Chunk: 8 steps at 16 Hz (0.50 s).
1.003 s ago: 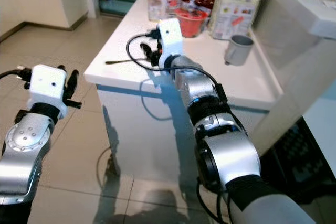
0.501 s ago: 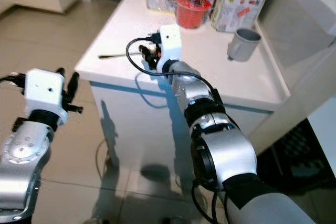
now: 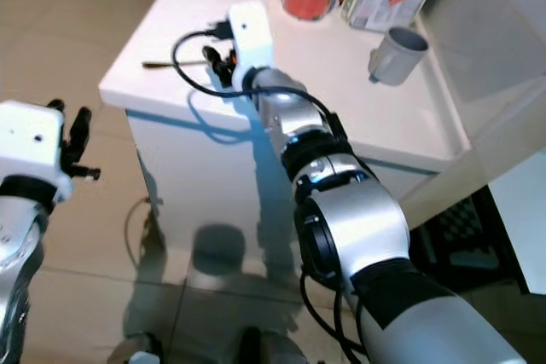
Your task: Setting the table
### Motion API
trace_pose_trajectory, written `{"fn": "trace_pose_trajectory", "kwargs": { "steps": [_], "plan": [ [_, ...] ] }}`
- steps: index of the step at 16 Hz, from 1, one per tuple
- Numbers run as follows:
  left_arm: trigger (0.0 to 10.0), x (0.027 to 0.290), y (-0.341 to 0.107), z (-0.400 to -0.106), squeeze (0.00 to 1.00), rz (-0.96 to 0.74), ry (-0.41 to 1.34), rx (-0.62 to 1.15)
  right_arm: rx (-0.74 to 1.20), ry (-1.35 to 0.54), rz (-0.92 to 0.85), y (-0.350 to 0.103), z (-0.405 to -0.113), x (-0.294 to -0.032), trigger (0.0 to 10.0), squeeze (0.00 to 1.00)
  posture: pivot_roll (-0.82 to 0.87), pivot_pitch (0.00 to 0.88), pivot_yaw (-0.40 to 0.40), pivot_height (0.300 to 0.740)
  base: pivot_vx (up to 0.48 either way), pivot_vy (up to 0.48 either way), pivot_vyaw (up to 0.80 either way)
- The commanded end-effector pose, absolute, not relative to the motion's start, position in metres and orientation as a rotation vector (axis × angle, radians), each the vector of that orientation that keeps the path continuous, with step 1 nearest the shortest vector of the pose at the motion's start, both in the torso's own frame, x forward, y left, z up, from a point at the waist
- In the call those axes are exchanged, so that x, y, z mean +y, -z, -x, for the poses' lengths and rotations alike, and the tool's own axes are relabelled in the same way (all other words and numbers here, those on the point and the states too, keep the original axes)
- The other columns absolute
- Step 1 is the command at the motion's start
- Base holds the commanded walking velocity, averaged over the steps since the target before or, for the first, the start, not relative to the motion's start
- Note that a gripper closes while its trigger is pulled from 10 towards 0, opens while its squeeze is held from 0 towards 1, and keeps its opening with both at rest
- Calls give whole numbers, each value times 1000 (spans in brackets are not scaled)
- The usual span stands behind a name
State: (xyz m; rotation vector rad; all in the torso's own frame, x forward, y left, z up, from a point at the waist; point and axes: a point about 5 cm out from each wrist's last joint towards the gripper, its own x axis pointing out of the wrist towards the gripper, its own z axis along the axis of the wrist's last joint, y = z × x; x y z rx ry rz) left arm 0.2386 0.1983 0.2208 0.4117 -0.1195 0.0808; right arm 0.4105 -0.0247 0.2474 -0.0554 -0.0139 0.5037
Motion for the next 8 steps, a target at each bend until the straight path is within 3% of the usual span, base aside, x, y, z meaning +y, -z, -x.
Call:
{"fn": "trace_pose_trajectory", "kwargs": {
  "steps": [1,8],
  "plan": [
    [10000,195,-224,-233,0,-419,-65,-124,9,-461,97,-247,-413,-28,10000,0,128,228,-230,740,0,0,0],
    [10000,205,-226,-219,0,-462,-91,-79,97,-361,33,-238,-417,-49,10000,0,162,237,-246,740,0,0,0]
  ]
}}
